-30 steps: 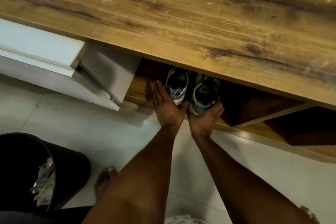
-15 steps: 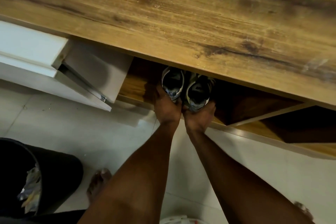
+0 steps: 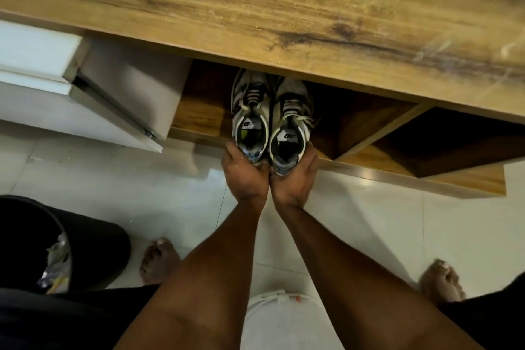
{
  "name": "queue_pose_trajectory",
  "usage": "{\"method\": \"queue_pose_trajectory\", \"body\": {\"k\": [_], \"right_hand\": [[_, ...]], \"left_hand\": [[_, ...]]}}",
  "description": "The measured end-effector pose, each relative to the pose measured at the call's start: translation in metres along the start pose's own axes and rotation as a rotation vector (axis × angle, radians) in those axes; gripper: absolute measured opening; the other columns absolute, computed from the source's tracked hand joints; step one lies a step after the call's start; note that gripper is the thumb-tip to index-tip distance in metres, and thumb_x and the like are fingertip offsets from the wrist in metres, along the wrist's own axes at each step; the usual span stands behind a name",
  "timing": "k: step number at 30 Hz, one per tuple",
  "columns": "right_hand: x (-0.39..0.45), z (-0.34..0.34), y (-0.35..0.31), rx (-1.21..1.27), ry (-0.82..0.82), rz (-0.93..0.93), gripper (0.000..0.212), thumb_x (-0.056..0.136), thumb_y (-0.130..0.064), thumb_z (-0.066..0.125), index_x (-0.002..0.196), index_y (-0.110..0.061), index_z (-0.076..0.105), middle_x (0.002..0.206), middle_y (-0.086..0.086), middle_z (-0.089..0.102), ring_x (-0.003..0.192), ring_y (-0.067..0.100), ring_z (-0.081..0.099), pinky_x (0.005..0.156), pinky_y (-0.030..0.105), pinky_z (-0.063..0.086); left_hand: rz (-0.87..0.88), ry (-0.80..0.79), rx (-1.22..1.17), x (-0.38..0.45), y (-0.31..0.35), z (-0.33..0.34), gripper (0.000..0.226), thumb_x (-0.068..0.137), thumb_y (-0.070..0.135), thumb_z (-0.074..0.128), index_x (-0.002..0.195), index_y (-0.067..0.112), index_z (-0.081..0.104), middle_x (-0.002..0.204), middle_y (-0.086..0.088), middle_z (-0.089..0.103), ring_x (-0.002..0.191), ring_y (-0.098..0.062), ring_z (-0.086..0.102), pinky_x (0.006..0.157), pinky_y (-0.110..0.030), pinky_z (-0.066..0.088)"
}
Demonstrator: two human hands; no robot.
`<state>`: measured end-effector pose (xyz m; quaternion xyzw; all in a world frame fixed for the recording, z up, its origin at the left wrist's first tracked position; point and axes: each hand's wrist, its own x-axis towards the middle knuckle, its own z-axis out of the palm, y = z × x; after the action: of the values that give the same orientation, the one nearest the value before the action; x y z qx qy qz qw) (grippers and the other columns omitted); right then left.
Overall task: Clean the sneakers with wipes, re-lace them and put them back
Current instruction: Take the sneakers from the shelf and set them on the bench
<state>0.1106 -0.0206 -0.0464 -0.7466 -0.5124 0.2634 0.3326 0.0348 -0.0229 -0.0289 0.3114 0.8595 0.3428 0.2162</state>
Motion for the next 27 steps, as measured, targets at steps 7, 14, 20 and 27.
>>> {"method": "queue_pose_trajectory", "body": {"k": [7, 14, 20, 27], "right_hand": [[-0.023, -0.027, -0.009, -0.153, -0.046, -0.038, 0.106, 0.075, -0.043, 0.087, 0.157, -0.011, 0.028, 0.152, 0.017, 0.043, 0.137, 0.037, 0.045, 0.104, 0.048, 0.053], [-0.031, -0.070, -0.028, -0.296, -0.039, -0.134, 0.096, 0.082, -0.054, 0.078, 0.156, -0.012, 0.033, 0.152, 0.018, 0.047, 0.137, 0.039, 0.048, 0.097, 0.051, 0.056], [-0.038, -0.112, -0.054, -0.335, -0.011, -0.132, 0.091, 0.078, -0.062, 0.075, 0.148, -0.014, 0.043, 0.140, 0.014, 0.060, 0.123, 0.037, 0.060, 0.085, 0.044, 0.057], [-0.050, -0.167, -0.073, -0.339, -0.001, -0.122, 0.089, 0.070, -0.073, 0.074, 0.141, -0.024, 0.053, 0.115, 0.005, 0.074, 0.097, 0.032, 0.072, 0.071, 0.036, 0.056]], "left_hand": [[0.050, 0.026, 0.021, -0.028, -0.001, -0.020, 0.077, 0.067, 0.022, 0.093, 0.129, 0.005, 0.051, 0.123, -0.018, 0.063, 0.113, -0.037, 0.061, 0.085, -0.045, 0.057], [0.111, 0.030, 0.049, -0.046, 0.027, -0.050, 0.074, 0.067, 0.026, 0.092, 0.129, 0.009, 0.055, 0.123, -0.016, 0.062, 0.112, -0.037, 0.054, 0.076, -0.037, 0.049], [0.171, 0.023, 0.175, -0.065, 0.056, -0.080, 0.079, 0.067, 0.044, 0.092, 0.130, 0.013, 0.055, 0.123, -0.017, 0.060, 0.113, -0.036, 0.053, 0.075, -0.039, 0.052], [0.147, 0.069, 0.199, -0.100, 0.081, -0.116, 0.080, 0.065, 0.054, 0.089, 0.127, 0.018, 0.055, 0.118, -0.015, 0.060, 0.111, -0.034, 0.053, 0.077, -0.042, 0.054]]}}
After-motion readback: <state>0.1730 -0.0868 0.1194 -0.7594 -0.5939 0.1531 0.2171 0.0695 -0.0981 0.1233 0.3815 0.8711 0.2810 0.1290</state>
